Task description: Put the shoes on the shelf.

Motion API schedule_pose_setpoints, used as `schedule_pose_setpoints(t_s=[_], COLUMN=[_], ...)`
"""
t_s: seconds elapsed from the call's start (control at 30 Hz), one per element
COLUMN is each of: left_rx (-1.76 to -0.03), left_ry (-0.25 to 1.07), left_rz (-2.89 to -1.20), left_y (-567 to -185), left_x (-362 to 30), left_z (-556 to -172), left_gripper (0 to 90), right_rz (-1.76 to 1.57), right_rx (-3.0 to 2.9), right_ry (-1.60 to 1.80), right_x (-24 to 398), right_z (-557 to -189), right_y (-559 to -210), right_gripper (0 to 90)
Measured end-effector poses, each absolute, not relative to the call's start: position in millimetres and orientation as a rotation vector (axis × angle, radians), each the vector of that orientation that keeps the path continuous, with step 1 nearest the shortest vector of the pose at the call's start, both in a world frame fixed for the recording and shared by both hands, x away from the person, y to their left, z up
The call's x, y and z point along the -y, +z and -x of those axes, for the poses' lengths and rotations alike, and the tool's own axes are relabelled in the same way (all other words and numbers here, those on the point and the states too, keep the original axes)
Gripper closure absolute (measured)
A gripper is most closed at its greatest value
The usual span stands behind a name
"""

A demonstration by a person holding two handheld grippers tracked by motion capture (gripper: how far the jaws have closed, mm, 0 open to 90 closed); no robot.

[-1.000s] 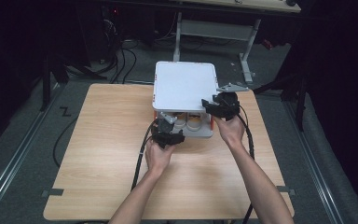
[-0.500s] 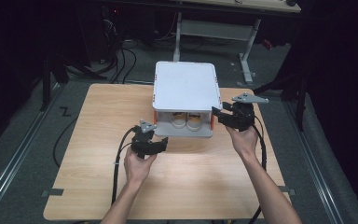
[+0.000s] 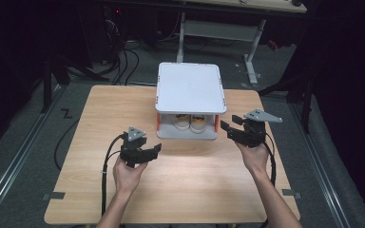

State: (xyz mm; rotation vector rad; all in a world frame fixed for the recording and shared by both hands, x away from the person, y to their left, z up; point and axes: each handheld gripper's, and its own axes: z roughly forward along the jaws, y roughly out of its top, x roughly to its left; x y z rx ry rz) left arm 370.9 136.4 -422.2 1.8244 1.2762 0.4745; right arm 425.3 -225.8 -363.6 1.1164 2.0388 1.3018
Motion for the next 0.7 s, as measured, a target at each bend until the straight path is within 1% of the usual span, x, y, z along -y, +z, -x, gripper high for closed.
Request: schedule_pose_setpoints(t_s=[0.1,0.2,0.23,0.33,0.57,0.7], left_rx=[-1.28,-1.314,-1.313,-1.31,-1.312,-1.33], left_ry=[0.473,0.395,0.39,0.394,0.421,0.395], left_rz=[-1.827,-1.798,-1.79,-1.772,-1.795,-1.76], left_y=[-424,-428,-429,-431,-441,-449], left_x=[-139,-146,-146,-147,-158,-170], left_z=[-369,-368,-368,-366,-359,-354], left_gripper=[36.0,37.1,37.1,36.4,34.6,32.0], right_rz=[-1.113,-1.166,-1.183,-1.218,-1.269,-1.265], right_rx=[-2.028,-2.035,-2.037,-2.04,-2.038,-2.03], right_ry=[1.305,1.323,1.331,1.336,1.319,1.299], right_x=[231,244,248,259,281,286], right_z=[-419,-410,-408,-402,-387,-378], right_y=[-367,-375,-377,-383,-406,-419], right_gripper=[44.0,44.7,44.9,45.4,45.3,45.7])
